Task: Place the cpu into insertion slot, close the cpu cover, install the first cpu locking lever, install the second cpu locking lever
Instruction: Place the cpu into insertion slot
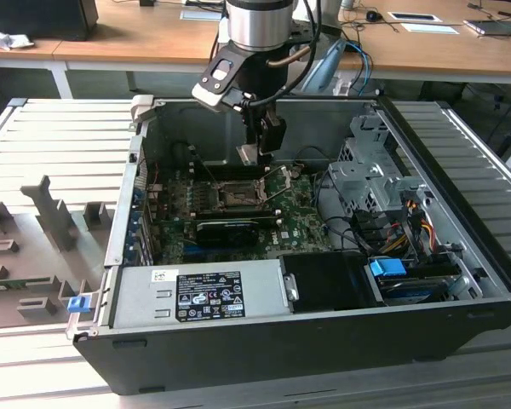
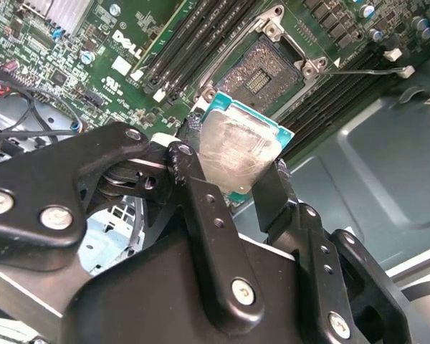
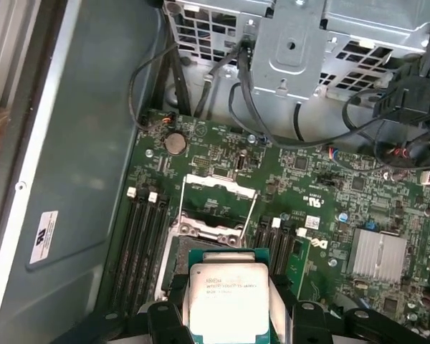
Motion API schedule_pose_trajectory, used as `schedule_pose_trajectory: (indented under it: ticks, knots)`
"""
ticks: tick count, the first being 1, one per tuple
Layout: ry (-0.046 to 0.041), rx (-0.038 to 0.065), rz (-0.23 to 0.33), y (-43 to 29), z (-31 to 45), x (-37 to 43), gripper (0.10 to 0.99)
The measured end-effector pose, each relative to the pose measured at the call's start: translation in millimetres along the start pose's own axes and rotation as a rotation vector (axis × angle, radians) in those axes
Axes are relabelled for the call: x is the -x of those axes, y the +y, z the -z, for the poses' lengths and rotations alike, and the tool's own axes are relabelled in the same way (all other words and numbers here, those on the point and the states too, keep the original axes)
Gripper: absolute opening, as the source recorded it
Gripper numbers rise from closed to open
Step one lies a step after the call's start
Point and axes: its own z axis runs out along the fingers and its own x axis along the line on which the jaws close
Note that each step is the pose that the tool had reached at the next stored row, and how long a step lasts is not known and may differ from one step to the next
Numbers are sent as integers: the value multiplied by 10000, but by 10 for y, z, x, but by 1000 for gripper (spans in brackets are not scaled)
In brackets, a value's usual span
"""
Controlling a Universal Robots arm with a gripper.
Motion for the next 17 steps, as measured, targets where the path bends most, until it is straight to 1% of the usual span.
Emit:
schedule_pose_trajectory:
  ticks: [3, 8, 13, 17]
  knots:
    - [-12, 3, -170, -2, -19, 1, 533]
    - [-15, -2, -208, -4, -43, 1, 533]
    - [-20, -1, -262, -5, -48, 1, 533]
    - [-36, 5, -489, -7, -51, 1, 533]
